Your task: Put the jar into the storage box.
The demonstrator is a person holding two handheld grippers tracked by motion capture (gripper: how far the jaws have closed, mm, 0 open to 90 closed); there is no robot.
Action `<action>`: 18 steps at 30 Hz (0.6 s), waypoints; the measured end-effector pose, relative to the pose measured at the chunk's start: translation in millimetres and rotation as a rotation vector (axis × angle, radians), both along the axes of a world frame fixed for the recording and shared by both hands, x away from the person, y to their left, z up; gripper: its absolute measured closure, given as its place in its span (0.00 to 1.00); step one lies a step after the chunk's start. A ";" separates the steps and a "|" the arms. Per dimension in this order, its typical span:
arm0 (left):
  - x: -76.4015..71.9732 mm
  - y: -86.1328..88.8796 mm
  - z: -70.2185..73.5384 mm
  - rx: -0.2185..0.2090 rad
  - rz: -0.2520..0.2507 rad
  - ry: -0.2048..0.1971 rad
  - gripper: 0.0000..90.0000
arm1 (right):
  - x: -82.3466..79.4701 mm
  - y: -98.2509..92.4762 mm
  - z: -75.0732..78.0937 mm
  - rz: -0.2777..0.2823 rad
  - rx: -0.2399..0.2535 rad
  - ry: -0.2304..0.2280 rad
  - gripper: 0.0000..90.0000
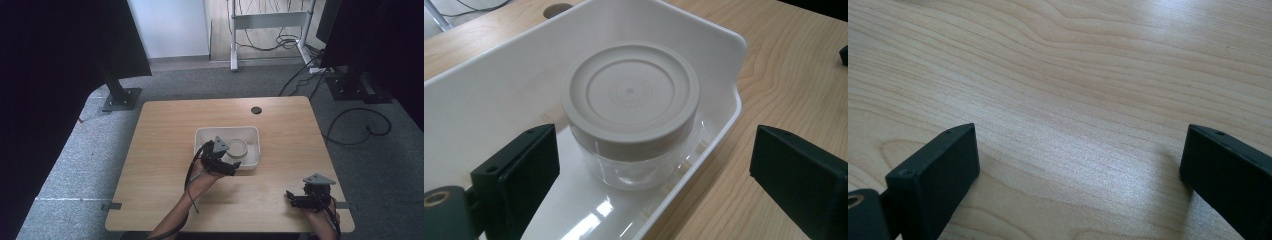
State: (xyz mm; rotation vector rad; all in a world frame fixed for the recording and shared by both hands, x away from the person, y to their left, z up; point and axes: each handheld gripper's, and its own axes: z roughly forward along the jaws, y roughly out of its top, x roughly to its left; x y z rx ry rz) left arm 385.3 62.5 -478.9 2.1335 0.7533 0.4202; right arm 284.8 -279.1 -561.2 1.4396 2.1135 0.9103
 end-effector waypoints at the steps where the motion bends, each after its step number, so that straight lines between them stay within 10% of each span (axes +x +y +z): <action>1: -0.6 1.4 0.4 -0.002 -0.001 -0.002 0.06 | 0.0 0.0 0.0 0.000 0.000 0.000 0.02; 18: -13.5 22.5 6.3 -0.031 -0.015 -0.009 0.07 | 0.0 0.0 0.0 0.000 0.000 0.000 0.02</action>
